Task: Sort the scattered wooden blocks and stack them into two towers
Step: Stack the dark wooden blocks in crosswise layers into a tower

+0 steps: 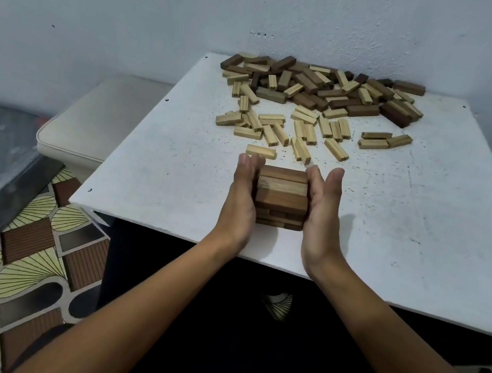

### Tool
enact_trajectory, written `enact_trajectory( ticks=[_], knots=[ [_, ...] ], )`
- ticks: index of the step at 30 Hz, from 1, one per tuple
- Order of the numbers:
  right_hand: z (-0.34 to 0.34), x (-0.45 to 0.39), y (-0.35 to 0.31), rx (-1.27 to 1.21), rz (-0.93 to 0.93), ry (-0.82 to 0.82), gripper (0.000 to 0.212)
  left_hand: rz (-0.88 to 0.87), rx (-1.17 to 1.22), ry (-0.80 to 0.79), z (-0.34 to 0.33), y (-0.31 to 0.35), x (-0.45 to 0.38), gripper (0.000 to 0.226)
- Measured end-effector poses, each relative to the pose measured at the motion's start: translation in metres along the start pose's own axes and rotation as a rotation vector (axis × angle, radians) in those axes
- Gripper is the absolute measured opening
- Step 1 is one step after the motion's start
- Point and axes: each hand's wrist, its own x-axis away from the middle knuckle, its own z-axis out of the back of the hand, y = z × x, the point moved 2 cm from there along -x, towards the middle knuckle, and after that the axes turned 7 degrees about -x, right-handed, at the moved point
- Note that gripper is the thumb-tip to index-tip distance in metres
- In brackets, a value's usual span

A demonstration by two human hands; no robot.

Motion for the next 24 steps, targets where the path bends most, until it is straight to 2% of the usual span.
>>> enact_trajectory(
  ticks=[2, 13, 17, 24],
  knots=[
    [-0.002, 0.0022, -0.001, -0.016, 0.007, 0.017, 0.051, -0.019, -0.029, -0.009, -0.0022, -0.0007, 0.0002, 0.052],
    [-0.0053, -0.001, 0.0034, -0.024, 0.001, 0.013, 0.039, -0.072, -0.083, -0.031, -0.0082, 0.0028, 0.0081, 0.047],
    [-0.006, -0.0009, 0.0041, -0.005, 0.009, 0.015, 0.037, -0.03, -0.057, -0.03, -0.0074, 0.0001, 0.0069, 0.079],
    [-0.0063, 0.001, 0.0035, -0.006, 0.022, -0.007, 0.036, -0.014, -0.011, -0.02, -0.0074, -0.0053, 0.0042, 0.083]
  ],
)
